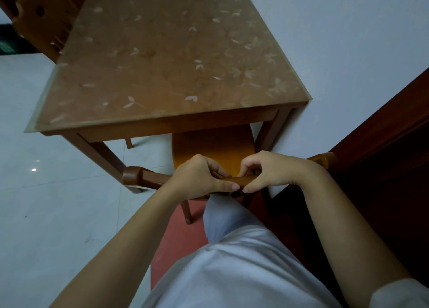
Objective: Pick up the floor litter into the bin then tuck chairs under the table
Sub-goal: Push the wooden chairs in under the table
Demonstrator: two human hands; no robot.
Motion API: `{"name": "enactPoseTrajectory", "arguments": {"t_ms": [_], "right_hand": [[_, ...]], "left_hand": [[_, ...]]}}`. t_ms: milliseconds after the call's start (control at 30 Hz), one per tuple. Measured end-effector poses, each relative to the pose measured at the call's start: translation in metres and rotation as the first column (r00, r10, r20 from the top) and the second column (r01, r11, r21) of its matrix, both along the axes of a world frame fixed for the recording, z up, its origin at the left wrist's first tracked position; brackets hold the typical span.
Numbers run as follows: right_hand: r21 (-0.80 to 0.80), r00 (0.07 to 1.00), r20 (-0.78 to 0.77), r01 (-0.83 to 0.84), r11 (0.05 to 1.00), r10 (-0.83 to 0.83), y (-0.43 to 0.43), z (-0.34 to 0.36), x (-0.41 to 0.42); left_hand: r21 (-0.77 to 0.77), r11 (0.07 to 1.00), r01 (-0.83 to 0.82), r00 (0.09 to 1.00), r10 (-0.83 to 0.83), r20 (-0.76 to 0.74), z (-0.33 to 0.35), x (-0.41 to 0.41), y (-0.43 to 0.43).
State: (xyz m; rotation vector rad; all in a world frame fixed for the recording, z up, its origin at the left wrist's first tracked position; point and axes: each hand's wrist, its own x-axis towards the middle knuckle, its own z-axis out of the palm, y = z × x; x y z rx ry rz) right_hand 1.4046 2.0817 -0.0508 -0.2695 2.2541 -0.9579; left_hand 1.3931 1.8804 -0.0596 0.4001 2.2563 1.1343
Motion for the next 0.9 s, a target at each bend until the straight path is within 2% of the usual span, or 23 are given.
{"name": "enactPoseTrajectory", "arguments": {"t_ms": [167, 533, 667, 733, 800, 833, 900], "right_hand": [[0.006, 0.998, 0.032, 0.045, 0.999, -0.045, 0.022, 0.009, -0.046], [0.033, 1.0, 0.017, 0.015, 0.999, -0.015, 0.064, 0.008, -0.128], [0.032, 1.0, 0.011, 0.008, 0.999, -0.008, 0.077, 0.006, -0.141], [0.037, 1.0, 0.016, -0.009, 0.999, 0.008, 0.079, 0.005, -0.142], [0.036, 1.0, 0.013, -0.004, 0.999, 0.004, 0.08, 0.004, -0.14], [0.036, 1.0, 0.006, 0.002, 0.999, -0.002, 0.08, 0.004, -0.138], [0.047, 1.0, -0.001, 0.012, 0.999, -0.012, 0.08, 0.004, -0.137]], "left_hand": [[0.026, 1.0, 0.001, 1.0, -0.001, 0.027, 0.006, -0.044, 0.024], [0.038, 0.998, -0.045, 0.998, 0.043, 0.04, 0.005, -0.12, 0.065], [0.02, 1.0, 0.005, 0.999, -0.005, 0.036, 0.002, -0.136, 0.076], [0.059, 0.996, -0.074, 0.997, 0.072, 0.021, -0.001, -0.142, 0.077], [0.167, 0.946, -0.279, 0.96, 0.281, 0.01, -0.005, -0.15, 0.073], [0.198, 0.925, -0.325, 0.945, 0.328, 0.018, -0.005, -0.153, 0.071], [0.137, 0.957, -0.254, 0.967, 0.255, 0.007, -0.001, -0.15, 0.072]]}}
